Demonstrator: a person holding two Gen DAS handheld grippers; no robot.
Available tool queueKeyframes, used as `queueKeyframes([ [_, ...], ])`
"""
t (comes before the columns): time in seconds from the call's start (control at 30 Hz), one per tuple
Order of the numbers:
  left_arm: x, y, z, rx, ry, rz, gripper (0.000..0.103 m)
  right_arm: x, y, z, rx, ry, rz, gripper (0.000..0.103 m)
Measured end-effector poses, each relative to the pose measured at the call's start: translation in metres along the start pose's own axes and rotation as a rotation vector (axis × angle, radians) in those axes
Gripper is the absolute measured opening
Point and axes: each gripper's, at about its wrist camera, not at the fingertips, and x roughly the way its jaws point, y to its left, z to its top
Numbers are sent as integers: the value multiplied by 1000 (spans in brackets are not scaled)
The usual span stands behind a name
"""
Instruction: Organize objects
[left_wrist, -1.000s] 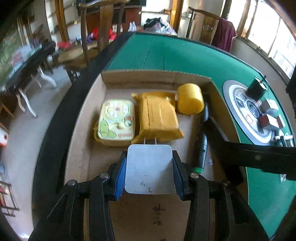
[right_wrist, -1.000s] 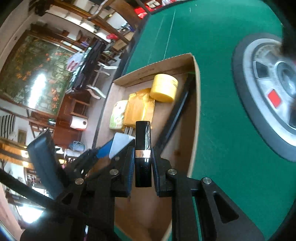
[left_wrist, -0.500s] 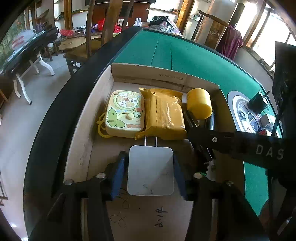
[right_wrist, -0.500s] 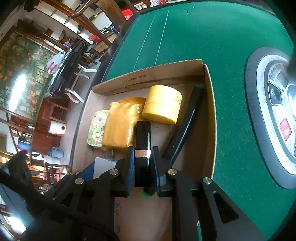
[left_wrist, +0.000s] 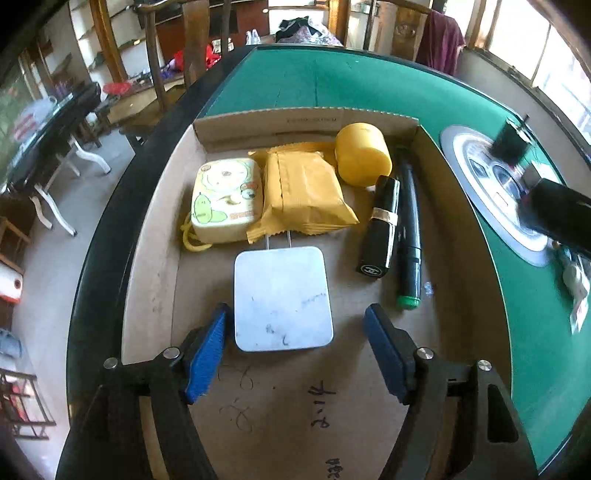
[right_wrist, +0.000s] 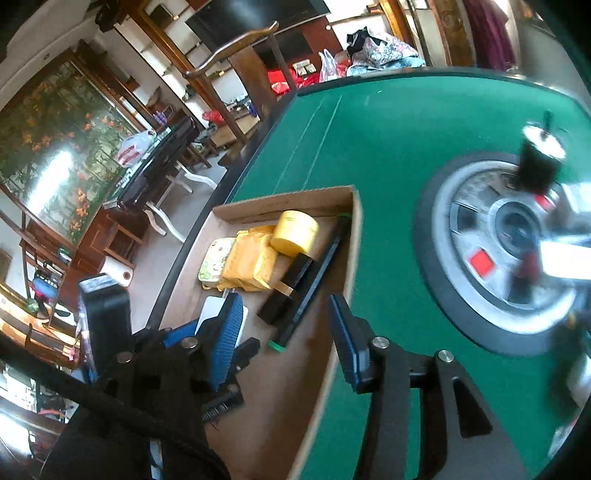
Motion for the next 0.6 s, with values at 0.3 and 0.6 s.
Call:
queueKeyframes([
  [0.3, -33, 18, -20, -147, -47, -148, 73, -76, -60, -47, 57, -60, -46, 46],
  [0.6, -140, -45, -12, -185, -268, -349, 73, -162, -131, -50, 150, -223, -146, 54],
])
